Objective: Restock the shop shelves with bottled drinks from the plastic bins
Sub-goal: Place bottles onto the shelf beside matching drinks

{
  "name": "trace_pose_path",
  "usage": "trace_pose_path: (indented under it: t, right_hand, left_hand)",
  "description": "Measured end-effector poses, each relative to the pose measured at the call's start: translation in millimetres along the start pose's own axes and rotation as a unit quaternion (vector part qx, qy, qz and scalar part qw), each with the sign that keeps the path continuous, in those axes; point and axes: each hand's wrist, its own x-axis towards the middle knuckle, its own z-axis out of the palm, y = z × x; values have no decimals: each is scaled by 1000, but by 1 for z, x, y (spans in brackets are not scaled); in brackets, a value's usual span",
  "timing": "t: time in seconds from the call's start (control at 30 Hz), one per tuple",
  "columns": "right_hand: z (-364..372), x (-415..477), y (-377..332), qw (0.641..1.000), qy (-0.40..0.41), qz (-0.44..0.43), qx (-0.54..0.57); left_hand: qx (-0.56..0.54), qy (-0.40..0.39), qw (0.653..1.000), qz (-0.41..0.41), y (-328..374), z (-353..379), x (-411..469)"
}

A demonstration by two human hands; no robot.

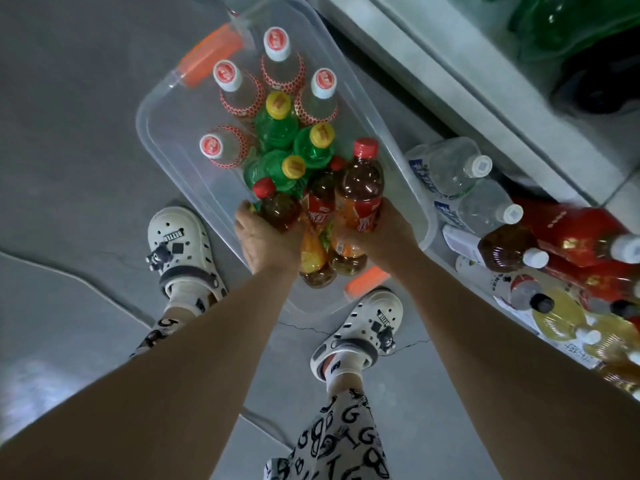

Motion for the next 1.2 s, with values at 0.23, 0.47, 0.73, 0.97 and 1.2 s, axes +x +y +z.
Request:
trace_pose_path:
  t: [0.23, 0.47, 0.73, 0.97, 1.2]
  right_hand:
    - [-3, -11, 4, 1000, 13, -2, 22]
    - [-16, -33, -1, 999, 27, -11, 35]
    - [-26, -49, -6, 995, 13, -2, 99]
    - [-75, -124, -49, 983, -7, -1, 183]
    - [-154, -236, -123, 967, 11, -37, 251]
  left_hand:
    - [25, -102, 990, -93, -16, 9, -12]
    - [117, -95, 986, -71, 3, 3, -21]
    - [103, -293, 951, -12, 22, -15, -41]
    - [99, -440, 878, 158, 80, -79, -114]
    - [94, -407, 874, 247, 152, -161, -204]
